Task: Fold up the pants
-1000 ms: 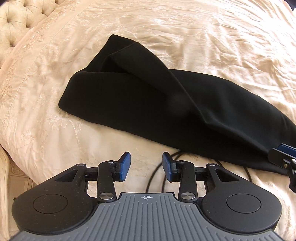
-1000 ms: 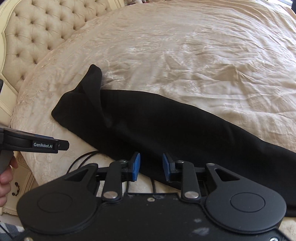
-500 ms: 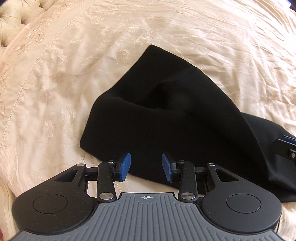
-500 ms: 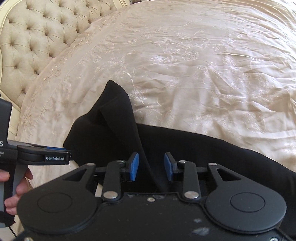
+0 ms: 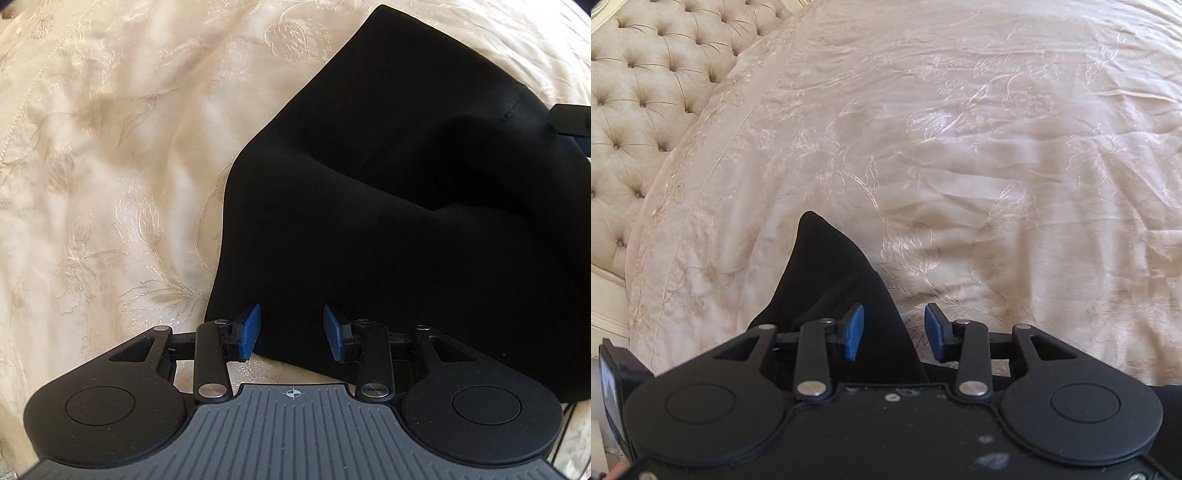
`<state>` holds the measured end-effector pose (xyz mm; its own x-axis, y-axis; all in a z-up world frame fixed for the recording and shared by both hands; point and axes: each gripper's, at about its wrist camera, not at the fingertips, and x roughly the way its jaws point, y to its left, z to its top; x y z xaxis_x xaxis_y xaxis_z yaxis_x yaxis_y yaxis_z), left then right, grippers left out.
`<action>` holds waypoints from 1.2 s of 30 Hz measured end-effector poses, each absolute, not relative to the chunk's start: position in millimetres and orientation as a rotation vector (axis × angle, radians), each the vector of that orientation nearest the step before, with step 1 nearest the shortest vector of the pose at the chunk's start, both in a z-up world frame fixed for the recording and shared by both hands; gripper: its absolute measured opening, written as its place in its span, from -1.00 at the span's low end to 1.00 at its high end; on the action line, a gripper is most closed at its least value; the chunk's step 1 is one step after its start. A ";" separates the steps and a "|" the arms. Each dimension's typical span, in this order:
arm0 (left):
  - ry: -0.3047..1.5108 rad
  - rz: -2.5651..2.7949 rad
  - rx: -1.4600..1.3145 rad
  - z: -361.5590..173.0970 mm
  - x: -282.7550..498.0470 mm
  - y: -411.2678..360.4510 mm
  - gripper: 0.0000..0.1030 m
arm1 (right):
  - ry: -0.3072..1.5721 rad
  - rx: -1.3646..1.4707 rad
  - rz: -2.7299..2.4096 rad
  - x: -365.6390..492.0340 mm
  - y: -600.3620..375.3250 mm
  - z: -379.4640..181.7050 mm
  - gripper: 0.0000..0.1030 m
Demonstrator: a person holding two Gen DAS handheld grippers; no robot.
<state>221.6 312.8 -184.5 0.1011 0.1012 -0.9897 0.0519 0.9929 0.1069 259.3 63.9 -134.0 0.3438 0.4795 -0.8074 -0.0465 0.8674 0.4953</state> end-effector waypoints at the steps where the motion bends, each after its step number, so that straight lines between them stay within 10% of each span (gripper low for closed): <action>1: 1.467 0.027 0.126 -183.5 219.7 313.2 -0.29 | 1.194 0.427 0.357 262.2 65.8 -138.0 -0.21; 5: 1.464 -0.010 0.135 -178.0 214.4 312.8 -0.29 | 1.277 0.465 0.412 268.2 73.1 -150.9 -0.27; 7: 1.458 -0.014 0.101 -172.3 213.5 317.0 -0.29 | 1.230 0.445 0.441 260.6 77.5 -139.4 -0.87; 15: 1.351 0.031 -0.174 -111.9 204.4 365.3 -0.29 | 0.965 0.167 0.579 175.3 117.3 -35.5 -0.87; 36: 1.162 -0.077 0.043 -76.4 184.7 307.2 -0.27 | 1.076 -0.163 0.579 98.1 180.5 -103.1 -0.86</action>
